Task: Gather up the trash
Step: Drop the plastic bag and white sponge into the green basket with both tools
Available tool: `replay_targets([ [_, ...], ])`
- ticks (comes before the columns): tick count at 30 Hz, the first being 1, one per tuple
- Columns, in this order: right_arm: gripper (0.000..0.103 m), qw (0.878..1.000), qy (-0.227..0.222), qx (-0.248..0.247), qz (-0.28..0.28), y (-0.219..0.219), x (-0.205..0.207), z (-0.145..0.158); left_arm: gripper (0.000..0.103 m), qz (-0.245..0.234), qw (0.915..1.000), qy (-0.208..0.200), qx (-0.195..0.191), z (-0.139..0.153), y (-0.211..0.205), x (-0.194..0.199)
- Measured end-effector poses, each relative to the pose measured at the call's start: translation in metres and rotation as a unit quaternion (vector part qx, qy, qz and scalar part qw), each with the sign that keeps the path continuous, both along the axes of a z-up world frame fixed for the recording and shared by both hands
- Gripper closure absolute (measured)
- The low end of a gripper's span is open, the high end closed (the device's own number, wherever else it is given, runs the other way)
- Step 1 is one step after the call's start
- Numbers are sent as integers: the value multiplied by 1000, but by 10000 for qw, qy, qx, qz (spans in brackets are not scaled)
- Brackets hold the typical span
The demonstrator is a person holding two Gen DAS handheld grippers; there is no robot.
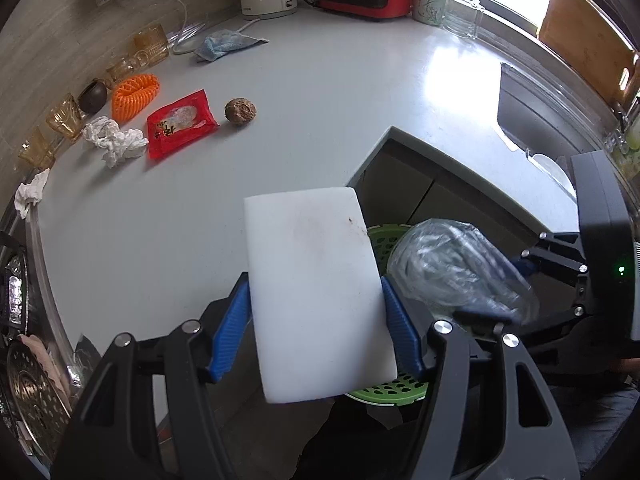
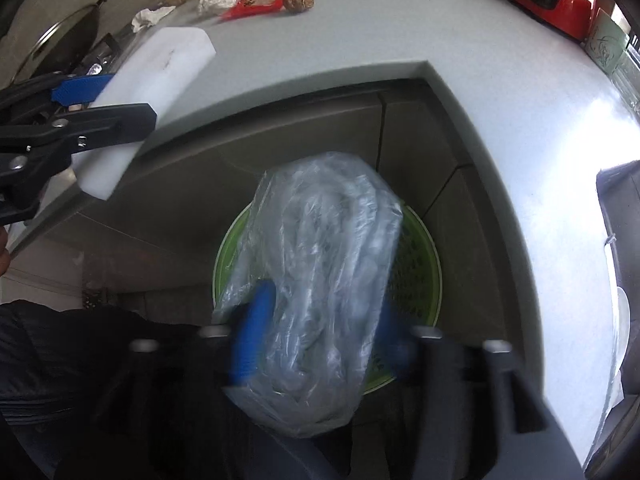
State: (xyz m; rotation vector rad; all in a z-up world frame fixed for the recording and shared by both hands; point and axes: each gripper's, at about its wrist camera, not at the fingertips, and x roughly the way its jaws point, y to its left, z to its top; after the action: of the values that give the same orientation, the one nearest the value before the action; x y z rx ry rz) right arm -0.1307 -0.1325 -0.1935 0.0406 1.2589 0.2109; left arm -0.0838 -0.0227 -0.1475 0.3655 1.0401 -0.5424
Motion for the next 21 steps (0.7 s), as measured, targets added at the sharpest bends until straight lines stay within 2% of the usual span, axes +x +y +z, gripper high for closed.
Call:
replay_targets([
  [3, 18, 10000, -30, -85, -3, 3, -2, 2, 41, -38, 10000, 60, -40, -2, 2, -2],
  [11, 3, 9995, -188, -196, -136, -5, -5, 16, 41, -272, 9993, 222, -155, -8, -6, -9],
  [21, 2, 9967, -536, -546, -267, -37, -14, 49, 41, -783, 9960, 386, -166, -15, -33, -16],
])
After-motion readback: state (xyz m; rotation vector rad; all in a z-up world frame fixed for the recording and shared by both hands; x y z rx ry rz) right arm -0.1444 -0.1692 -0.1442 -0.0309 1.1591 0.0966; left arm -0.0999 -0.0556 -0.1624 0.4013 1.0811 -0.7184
